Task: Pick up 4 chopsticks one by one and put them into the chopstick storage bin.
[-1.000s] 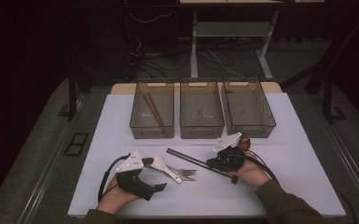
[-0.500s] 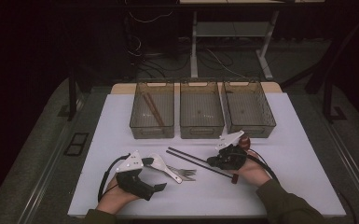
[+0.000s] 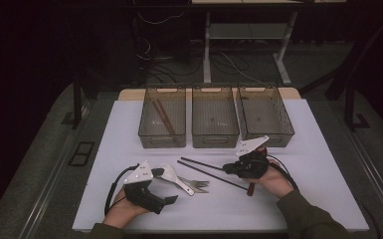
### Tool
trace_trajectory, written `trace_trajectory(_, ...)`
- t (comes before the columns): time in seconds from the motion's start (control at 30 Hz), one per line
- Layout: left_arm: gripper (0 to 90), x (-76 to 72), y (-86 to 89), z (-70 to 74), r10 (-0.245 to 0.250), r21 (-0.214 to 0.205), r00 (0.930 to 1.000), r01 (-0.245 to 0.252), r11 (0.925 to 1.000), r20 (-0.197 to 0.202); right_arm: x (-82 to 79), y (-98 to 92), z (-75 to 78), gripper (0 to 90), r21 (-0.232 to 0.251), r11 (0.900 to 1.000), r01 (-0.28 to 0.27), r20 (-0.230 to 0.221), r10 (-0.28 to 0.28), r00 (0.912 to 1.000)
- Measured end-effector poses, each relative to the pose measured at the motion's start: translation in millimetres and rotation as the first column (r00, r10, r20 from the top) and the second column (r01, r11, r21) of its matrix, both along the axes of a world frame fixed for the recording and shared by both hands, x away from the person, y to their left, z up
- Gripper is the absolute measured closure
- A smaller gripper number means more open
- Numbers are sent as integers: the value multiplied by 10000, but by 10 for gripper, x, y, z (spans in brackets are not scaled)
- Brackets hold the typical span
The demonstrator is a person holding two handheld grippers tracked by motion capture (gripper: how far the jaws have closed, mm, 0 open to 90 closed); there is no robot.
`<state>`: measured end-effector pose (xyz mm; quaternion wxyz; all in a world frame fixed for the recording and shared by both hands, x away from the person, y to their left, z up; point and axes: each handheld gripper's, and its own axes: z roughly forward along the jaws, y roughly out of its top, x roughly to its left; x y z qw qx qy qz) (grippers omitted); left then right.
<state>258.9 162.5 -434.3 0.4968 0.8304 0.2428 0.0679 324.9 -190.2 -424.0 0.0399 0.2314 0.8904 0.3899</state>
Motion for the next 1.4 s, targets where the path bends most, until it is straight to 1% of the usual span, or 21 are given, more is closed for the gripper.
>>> trace_trajectory(0.23,0,1,1,0,-5,-1,10000,5,10000,4,-8,-63,75,858,424,9991,1,73,-5,10000)
trace_trajectory(0.33,0,2,5,-1,-9,-5,10000,9,10000,11,-10,-85,99,858,498,9987,94,65,-97,9999)
trace_trajectory(0.47,0,2,7,-2,-11,-10,10000,11,10000,-1,-15,-108,140,858,589,9982,89,176,-99,9998)
trace_trajectory(0.6,0,0,10,-5,-28,-20,10000,28,10000,-3,-24,-128,200,858,787,9968,107,264,-128,9996)
trace_trajectory(0.93,0,-10,20,-9,21,-2,10000,-21,10000,-53,40,-151,370,857,1257,9912,416,511,-483,9975)
trace_trajectory(1.0,0,-11,21,-4,23,-8,10000,-23,10000,4,56,-146,402,858,1362,9895,474,566,-555,9969)
trace_trajectory(1.2,0,-16,11,-5,24,7,10000,-24,10000,-25,92,-119,482,858,1392,9882,645,734,-752,9945)
trace_trajectory(1.33,0,-24,11,-11,0,33,10000,0,10000,-36,136,-88,518,858,1403,9870,779,772,-893,9930)
trace_trajectory(1.4,0,-32,9,-7,-4,23,10000,5,10000,-34,170,-60,531,857,1368,9871,829,860,-952,9917)
